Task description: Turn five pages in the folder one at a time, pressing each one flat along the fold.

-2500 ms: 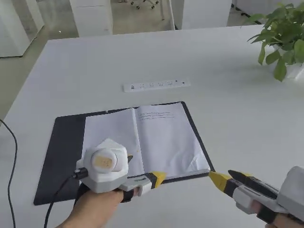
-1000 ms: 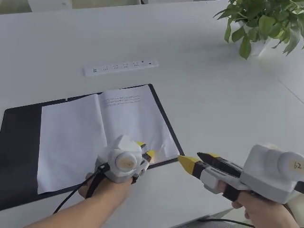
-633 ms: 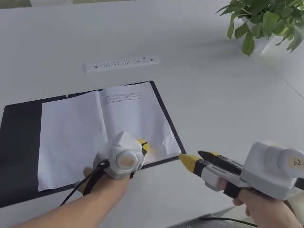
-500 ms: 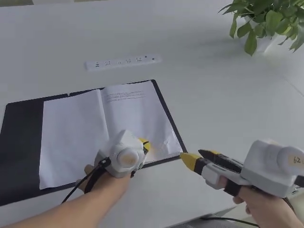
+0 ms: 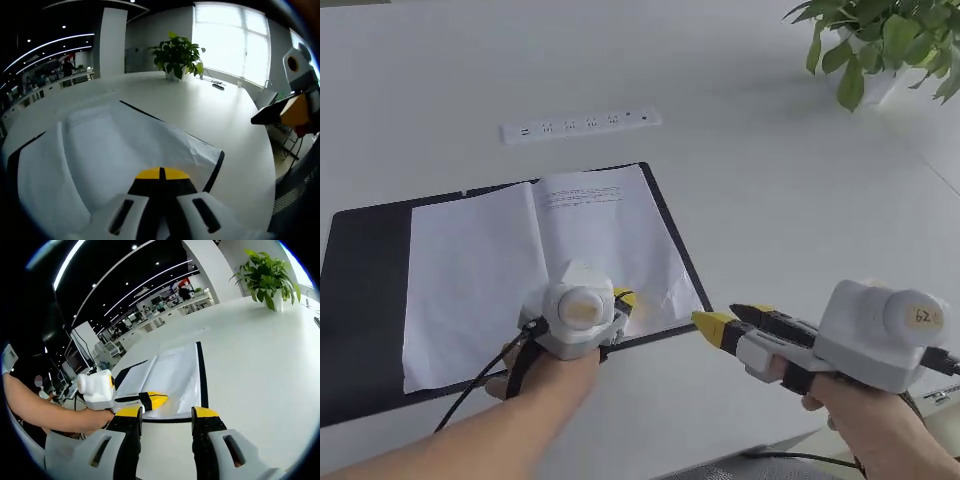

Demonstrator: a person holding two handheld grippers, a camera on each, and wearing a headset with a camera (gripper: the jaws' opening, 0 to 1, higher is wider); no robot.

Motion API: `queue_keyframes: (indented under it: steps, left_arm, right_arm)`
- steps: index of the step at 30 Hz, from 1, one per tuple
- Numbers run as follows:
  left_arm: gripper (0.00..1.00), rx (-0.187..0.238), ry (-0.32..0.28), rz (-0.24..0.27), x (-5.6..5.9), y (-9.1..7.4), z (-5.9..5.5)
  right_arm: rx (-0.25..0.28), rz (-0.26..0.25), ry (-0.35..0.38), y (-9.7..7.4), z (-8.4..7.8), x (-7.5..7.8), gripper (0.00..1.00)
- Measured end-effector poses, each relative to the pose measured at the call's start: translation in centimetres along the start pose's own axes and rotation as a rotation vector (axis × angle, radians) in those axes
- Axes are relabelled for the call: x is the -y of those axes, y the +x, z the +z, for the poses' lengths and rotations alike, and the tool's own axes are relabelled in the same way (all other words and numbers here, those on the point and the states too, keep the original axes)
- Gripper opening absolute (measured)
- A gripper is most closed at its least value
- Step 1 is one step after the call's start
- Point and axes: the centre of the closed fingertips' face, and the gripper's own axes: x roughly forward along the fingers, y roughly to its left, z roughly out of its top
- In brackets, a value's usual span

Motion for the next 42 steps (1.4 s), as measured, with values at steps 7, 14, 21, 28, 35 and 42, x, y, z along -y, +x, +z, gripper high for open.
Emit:
queue_keyframes:
  steps: [7, 14, 21, 28, 35, 42]
  left_arm:
    - [0.00, 0.019, -0.293, -0.003, -0.6, -0.2, 0.2]
    - [0.00, 0.025, -0.291, 0.001, -1.0, -0.6, 0.0]
    - [0.00, 0.017, -0.238, -0.007, -0.9, -0.7, 0.0]
    - [0.00, 0.021, 0.029, 0.009, 0.0, -0.8, -0.1]
    - [0.40, 0.052, 0.168, -0.061, 3.8, -0.7, 0.5]
    - [0.40, 0.066, 0.137, 0.014, 2.6, 0.1, 1.4]
  right_arm:
    - [-0.011, 0.014, -0.007, 1.1, -0.4, 0.1, 0.38]
    - [-0.050, 0.005, -0.017, 3.3, -1.2, 1.5, 0.37]
    - [-0.108, -0.007, -0.007, 5.6, -2.5, 2.4, 0.37]
    - [-0.032, 0.002, 0.014, 4.8, -0.9, 1.7, 0.38]
    - [0.028, -0.004, 0.030, 3.1, 0.2, 1.7, 0.37]
    - [0.056, -0.009, 0.023, 2.0, 0.5, 1.5, 0.37]
